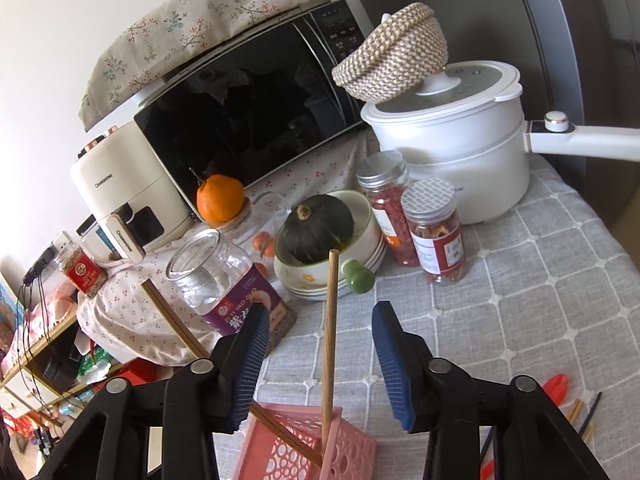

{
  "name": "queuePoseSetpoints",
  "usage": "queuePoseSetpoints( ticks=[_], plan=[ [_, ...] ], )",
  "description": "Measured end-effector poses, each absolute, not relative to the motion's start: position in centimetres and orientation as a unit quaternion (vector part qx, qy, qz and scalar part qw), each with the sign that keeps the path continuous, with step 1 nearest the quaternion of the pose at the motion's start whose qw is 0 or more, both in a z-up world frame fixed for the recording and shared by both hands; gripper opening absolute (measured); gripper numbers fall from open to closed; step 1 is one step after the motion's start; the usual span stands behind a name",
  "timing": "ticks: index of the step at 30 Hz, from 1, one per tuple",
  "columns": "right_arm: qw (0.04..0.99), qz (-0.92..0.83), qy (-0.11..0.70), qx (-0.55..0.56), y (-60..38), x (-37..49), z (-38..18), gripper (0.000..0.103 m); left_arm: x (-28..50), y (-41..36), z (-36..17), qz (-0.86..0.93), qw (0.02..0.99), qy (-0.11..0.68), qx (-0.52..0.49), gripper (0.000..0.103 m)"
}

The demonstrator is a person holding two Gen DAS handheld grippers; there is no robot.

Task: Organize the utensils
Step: 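Grasp the red plastic spoon by its handle with the left tool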

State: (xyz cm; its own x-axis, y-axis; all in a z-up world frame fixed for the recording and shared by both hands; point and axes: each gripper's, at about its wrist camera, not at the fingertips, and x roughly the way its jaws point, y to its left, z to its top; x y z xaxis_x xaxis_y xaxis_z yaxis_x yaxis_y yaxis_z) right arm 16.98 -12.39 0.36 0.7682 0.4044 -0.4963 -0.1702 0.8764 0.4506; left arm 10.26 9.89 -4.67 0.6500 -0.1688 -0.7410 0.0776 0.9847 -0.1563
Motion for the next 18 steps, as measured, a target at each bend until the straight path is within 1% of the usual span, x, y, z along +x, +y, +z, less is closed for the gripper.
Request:
queuePoseSetpoints(
  ticks=[5, 7, 12, 14, 18],
  plan=[
    [0.922, 0.155, 0.307, 0.177, -13.7, 15.5, 1.6, 0.067, 9.9, 8.8, -4.8, -0.079, 0.900, 0.426, -0.050, 0.068],
    [0.922, 0.148, 0.316, 0.165, -14.4, 15.0, 1.6, 0.069, 9.6, 8.1, -4.9, -0.085, 0.897, 0.430, -0.047, 0.072],
    [0.919, 0.122, 0.348, 0.137, -16.9, 13.5, 0.9, 0.077, 9.1, 6.0, -5.1, -0.107, 0.887, 0.448, -0.035, 0.077],
    [0.917, 0.108, 0.362, 0.128, -18.2, 12.8, 0.4, 0.080, 8.9, 4.9, -5.3, -0.119, 0.882, 0.455, -0.031, 0.078],
    [0.909, 0.082, 0.391, 0.122, -20.9, 11.5, -0.5, 0.082, 8.6, 2.2, -5.8, -0.140, 0.871, 0.470, -0.016, 0.078]
  ],
)
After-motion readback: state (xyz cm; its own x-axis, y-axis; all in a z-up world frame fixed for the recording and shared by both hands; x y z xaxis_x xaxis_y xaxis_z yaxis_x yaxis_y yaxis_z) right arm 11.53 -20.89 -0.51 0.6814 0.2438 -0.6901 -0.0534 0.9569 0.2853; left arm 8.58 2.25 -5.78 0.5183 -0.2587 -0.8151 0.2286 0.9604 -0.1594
